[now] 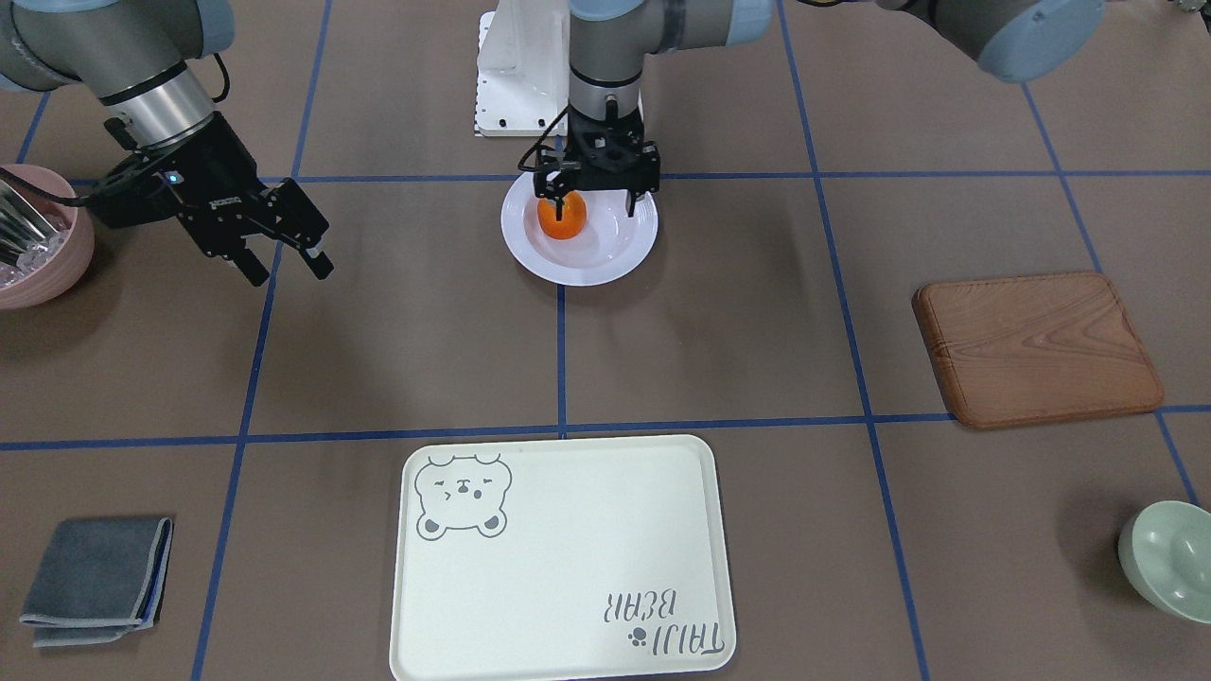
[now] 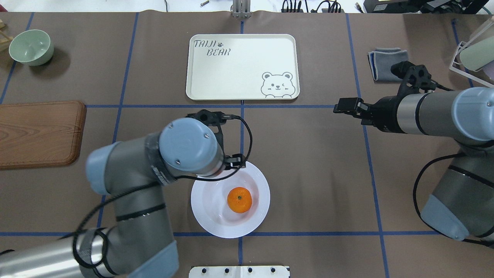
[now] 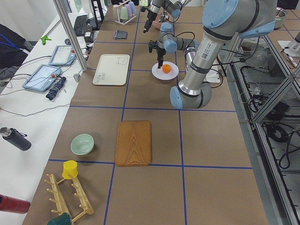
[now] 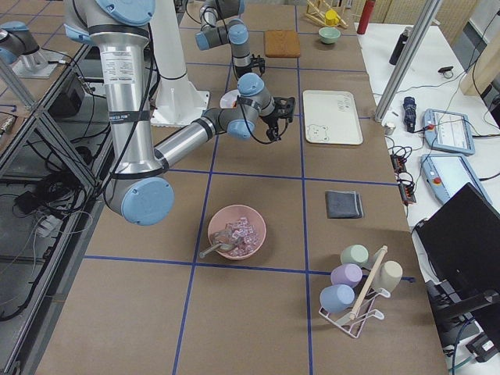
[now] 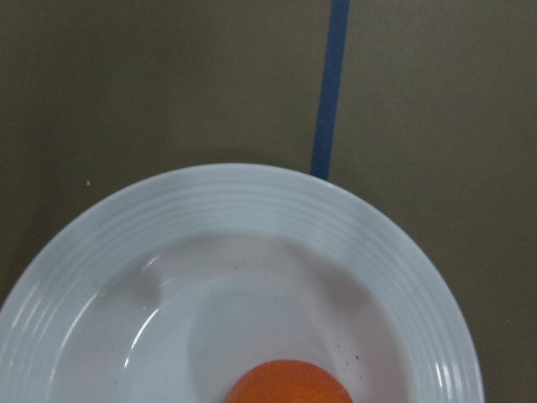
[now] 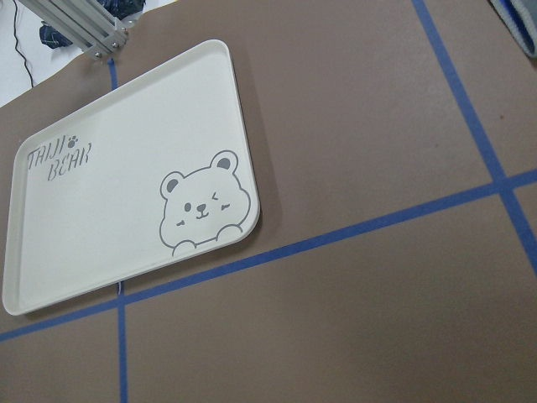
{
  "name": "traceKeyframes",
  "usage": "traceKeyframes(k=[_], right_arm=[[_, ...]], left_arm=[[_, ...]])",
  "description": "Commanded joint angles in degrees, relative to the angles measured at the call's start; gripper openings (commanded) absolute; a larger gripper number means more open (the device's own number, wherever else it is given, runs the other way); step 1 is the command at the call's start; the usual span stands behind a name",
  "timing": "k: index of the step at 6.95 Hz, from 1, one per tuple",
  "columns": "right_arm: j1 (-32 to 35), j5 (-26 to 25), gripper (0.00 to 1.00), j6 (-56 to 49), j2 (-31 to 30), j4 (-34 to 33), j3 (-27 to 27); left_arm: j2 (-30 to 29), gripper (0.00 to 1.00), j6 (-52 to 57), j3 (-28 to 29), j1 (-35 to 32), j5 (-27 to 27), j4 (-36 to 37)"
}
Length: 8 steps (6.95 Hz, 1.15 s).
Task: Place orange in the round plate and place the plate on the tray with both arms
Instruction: 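Carry the orange with the left gripper and release it onto the white plate, then withdraw the left arm while the right gripper reaches to the plate's rim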
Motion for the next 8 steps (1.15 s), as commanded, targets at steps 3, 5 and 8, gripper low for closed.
traceKeyframes(k=[3, 5, 8], right_arm=[[-20.37, -23.29, 0.99, 19.67, 0.12, 1.33, 4.01], [-26.46, -27.73, 0.98, 29.43, 0.2, 2.49, 3.83], [-34.1, -34.92, 0.97, 38.59, 2.21, 2.49, 2.17]], left_arm=[[16.91, 0.99, 41.54, -3.29, -28.39, -16.14, 2.2], [23.61, 0.99, 50.61, -0.94, -41.41, -24.29, 2.55], [33.64, 0.99, 76.26, 6.5, -58.96, -26.62, 0.36]])
